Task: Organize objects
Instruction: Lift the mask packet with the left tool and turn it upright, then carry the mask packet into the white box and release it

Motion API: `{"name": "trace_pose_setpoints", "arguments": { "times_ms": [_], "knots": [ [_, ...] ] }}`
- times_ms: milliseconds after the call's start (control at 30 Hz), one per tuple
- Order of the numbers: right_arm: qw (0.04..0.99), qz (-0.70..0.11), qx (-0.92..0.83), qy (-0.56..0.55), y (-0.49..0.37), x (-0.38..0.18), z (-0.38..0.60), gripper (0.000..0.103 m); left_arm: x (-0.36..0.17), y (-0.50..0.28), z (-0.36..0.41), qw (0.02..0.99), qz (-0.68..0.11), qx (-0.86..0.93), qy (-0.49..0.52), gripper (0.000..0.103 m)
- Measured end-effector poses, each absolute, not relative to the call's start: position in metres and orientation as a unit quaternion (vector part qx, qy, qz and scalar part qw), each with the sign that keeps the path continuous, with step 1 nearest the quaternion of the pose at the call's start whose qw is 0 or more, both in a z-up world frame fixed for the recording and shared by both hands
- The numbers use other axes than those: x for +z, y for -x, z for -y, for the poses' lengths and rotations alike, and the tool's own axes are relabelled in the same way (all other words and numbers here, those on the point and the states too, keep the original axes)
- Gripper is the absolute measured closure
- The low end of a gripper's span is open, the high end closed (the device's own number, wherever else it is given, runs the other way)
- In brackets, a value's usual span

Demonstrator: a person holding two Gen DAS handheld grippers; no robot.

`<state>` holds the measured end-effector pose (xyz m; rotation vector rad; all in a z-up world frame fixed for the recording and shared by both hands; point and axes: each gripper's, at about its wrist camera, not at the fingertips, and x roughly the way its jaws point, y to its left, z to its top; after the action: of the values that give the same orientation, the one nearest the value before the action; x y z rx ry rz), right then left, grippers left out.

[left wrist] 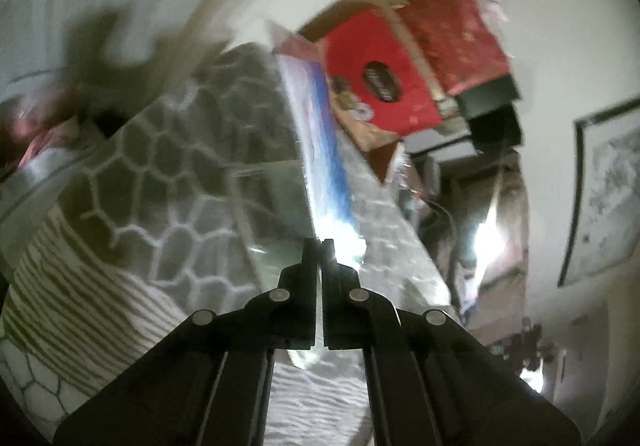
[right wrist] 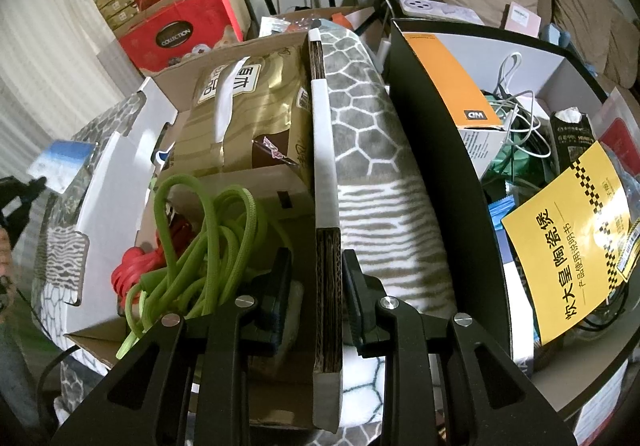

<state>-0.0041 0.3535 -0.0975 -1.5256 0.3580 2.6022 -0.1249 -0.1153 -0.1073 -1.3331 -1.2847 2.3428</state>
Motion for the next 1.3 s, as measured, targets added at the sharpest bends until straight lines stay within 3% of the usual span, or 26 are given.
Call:
{"name": "trace_pose_setpoints", "arguments": {
  "times_ms": [533, 1000, 1300],
  "knots": [
    [0.051, -0.119, 0.856, 0.501, 0.002, -0.098, -0.353, 0.077, 0.005, 0.097, -0.009, 0.329, 0.328, 0.768, 0.44, 0.102],
    [0.049, -0.119, 0.858, 0.497, 0.002, -0.091, -0.356, 0.077, -0.019, 0.083, -0.13, 0.462, 0.259, 0.67, 0.521, 0.102],
    [0.053, -0.12, 0.855, 0.501, 0.001, -0.093, -0.358, 0.078, -0.046, 0.093, -0.172, 0.436, 0.173, 0.668, 0.578, 0.102]
  ]
}}
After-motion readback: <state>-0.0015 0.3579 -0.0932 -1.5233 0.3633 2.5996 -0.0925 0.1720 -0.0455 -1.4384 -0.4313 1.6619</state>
